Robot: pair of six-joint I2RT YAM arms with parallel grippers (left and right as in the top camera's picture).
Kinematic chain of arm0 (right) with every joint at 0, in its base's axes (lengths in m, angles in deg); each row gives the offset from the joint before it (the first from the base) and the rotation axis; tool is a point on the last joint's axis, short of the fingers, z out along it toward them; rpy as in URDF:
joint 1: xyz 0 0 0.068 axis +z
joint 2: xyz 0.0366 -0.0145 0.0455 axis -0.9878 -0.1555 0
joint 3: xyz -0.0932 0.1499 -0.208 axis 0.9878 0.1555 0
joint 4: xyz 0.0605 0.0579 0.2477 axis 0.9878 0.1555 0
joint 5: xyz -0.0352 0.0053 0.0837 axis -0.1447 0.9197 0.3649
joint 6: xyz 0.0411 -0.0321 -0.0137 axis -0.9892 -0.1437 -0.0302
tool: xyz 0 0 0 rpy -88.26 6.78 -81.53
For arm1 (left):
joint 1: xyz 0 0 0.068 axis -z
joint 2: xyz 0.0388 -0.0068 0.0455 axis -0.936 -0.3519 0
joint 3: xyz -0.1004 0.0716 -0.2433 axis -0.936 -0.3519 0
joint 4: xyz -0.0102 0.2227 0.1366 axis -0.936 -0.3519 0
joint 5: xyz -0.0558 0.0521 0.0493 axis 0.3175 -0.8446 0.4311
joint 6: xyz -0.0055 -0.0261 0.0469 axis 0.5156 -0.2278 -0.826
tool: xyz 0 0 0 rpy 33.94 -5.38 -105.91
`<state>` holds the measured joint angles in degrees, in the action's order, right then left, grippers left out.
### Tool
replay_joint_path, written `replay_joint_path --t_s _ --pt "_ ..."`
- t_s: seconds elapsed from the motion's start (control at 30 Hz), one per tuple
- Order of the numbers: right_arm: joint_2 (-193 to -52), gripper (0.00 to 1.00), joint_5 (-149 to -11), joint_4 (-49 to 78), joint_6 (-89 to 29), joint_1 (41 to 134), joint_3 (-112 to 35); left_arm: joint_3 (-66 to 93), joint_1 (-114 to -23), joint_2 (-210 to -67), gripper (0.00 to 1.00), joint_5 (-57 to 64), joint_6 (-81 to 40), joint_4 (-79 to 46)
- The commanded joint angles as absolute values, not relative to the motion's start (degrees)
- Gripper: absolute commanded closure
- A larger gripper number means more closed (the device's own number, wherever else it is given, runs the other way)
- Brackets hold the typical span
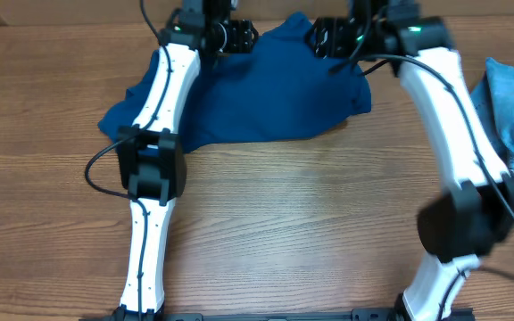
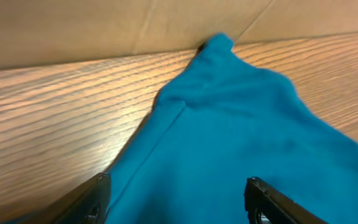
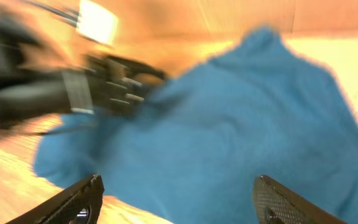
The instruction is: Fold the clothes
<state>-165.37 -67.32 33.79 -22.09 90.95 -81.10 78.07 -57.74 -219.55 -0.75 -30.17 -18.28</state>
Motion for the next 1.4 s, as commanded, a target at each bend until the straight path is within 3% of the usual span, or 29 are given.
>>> replay_joint_path --t_s 0.0,0.53,1.13,1.37 --pt "-159.2 0.19 -66.7 35.5 -19.4 91.2 -82.8 77.5 -55.6 -223.3 0.29 -3.6 -32.4 -15.4" --pt "-158.2 0.2 -67.5 41.4 -19.1 91.2 -82.7 77.5 -54.7 -226.7 0.38 -15.6 -38.1 -10.1" --pt "-158.2 0.22 -67.4 43.6 -19.1 91.2 -82.7 77.1 -54.7 -229.5 0.4 -15.1 -38.7 -8.6" --pt "-158.2 0.24 -67.4 44.2 -19.1 91.2 -82.7 77.1 -54.7 -230.0 0.6 -13.4 -38.7 -8.7"
